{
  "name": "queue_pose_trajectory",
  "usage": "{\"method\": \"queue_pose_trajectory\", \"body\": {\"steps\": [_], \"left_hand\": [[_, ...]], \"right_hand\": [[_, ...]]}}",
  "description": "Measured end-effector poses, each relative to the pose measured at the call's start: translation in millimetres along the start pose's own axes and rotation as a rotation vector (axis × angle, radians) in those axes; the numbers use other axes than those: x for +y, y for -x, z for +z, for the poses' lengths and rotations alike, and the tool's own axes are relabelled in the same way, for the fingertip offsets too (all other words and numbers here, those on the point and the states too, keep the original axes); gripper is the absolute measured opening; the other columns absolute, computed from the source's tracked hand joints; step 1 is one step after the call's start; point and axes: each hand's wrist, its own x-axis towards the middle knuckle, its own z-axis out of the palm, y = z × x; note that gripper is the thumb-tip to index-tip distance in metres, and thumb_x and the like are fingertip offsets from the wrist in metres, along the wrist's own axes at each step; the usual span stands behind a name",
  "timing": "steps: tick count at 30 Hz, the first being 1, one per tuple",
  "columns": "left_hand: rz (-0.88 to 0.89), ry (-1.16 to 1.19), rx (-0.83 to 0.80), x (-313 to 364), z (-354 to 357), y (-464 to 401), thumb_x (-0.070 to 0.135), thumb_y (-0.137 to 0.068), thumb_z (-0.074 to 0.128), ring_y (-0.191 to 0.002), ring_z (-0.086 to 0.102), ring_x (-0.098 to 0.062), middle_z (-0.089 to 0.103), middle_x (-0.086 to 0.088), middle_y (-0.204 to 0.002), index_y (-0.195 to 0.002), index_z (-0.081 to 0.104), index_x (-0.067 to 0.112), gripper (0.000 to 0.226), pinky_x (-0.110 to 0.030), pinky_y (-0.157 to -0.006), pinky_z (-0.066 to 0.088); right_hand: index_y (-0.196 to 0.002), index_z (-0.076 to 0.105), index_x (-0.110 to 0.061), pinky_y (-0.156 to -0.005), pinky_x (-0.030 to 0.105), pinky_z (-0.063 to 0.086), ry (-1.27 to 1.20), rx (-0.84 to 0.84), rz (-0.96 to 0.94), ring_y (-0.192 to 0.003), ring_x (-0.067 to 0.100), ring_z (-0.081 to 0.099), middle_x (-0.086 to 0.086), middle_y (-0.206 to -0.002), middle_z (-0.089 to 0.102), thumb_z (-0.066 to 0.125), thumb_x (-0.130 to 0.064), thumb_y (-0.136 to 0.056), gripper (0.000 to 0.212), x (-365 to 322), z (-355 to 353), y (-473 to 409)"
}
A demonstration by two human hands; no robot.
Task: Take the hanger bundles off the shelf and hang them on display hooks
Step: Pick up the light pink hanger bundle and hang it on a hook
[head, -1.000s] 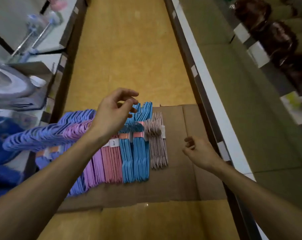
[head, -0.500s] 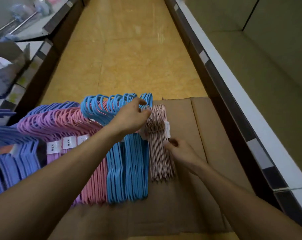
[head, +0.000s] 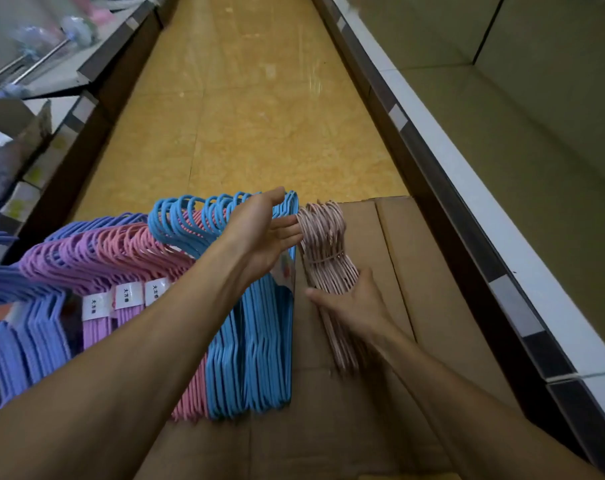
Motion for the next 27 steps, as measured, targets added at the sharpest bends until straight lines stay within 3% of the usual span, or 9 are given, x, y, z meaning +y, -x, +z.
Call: {"method": "queue_pose_trajectory", "body": {"steps": [2,5,11,14,18,20,21,24,27], "left_hand": [[-0.021,0.104,-0.035,-1,9,8,0.021,-0.104,0.044,-0.13,0.049,-0.045,0.045,-0.033,-0.141,-0.147,0.037,0.002,0.047,-0.048,-0.108,0.043],[-0.044,0.208,-0.061,-2,20,16,0.018,-0.105,0.042,-0.133,0.045,-0.047,0.043,-0.035,-0.142,-0.143,0.041,0.002,0.041,-0.051,-0.112,0.038],[0.013,0.247,-0.123,-1,29,24,0.019,-0.104,0.045,-0.126,0.054,-0.042,0.048,-0.032,-0.14,-0.141,0.043,0.004,0.04,-0.048,-0.108,0.044],[0.136,0.085,-0.102,1,28,23,0.021,-0.104,0.047,-0.113,0.065,-0.031,0.058,-0.018,-0.132,-0.139,0.045,0.006,0.039,-0.041,-0.102,0.05],[0.242,-0.219,0.091,-1,16,12,0.021,-0.1,0.053,-0.099,0.066,-0.023,0.064,-0.004,-0.114,-0.127,0.056,0.012,0.029,-0.033,-0.076,0.056],[0.261,-0.285,0.148,-2,12,7,0.021,-0.098,0.057,-0.1,0.065,-0.022,0.061,-0.005,-0.117,-0.133,0.052,0.014,0.036,-0.033,-0.077,0.054],[0.268,-0.3,0.16,-1,10,5,0.022,-0.097,0.059,-0.104,0.064,-0.023,0.059,-0.006,-0.122,-0.137,0.049,0.014,0.042,-0.036,-0.085,0.054],[0.255,-0.26,0.118,6,10,2,0.025,-0.09,0.068,-0.111,0.062,-0.022,0.057,-0.009,-0.132,-0.145,0.04,0.013,0.063,-0.042,-0.099,0.05],[0.183,-0.156,0.058,15,15,6,0.028,-0.089,0.068,-0.097,0.065,-0.021,0.069,-0.011,-0.114,-0.121,0.061,0.01,0.037,-0.035,-0.076,0.051]], "right_hand": [[-0.144,0.028,-0.015,-0.105,0.051,0.044,0.202,0.083,-0.017,-0.131,0.03,0.044,0.009,-0.144,0.044,0.081,-0.07,-0.054,0.118,-2,-5,3],[-0.144,0.026,-0.017,-0.107,0.049,0.04,0.375,0.211,-0.055,-0.132,0.03,0.042,0.011,-0.144,0.043,0.079,-0.055,-0.07,0.098,0,-8,6],[-0.141,0.033,-0.019,-0.099,0.044,0.044,0.303,0.291,-0.073,-0.124,0.027,0.05,0.007,-0.137,0.05,0.069,-0.041,-0.082,0.072,-5,-17,12],[-0.14,0.036,-0.02,-0.098,0.045,0.043,0.193,0.321,-0.128,-0.122,0.028,0.051,0.006,-0.135,0.052,0.067,-0.035,-0.083,0.067,-16,-32,18],[-0.142,0.037,-0.024,-0.101,0.045,0.045,-0.005,0.305,-0.191,-0.121,0.029,0.053,0.003,-0.135,0.055,0.065,-0.031,-0.083,0.065,-34,-60,25],[-0.142,0.039,-0.026,-0.1,0.049,0.048,-0.098,0.263,-0.252,-0.118,0.026,0.055,0.0,-0.13,0.056,0.065,-0.031,-0.085,0.063,-41,-73,28],[-0.14,0.041,-0.026,-0.096,0.047,0.05,-0.136,0.239,-0.288,-0.114,0.021,0.056,-0.003,-0.125,0.057,0.065,-0.03,-0.085,0.06,-44,-79,30],[-0.129,0.049,-0.022,-0.071,0.013,0.049,-0.213,0.132,-0.397,-0.089,-0.003,0.059,-0.011,-0.103,0.058,0.064,-0.017,-0.089,0.043,-50,-95,37],[-0.111,0.055,-0.019,-0.06,0.015,0.047,-0.236,0.041,-0.463,-0.066,0.0,0.054,-0.002,-0.085,0.056,0.061,-0.005,-0.088,0.028,-56,-101,43]]}}
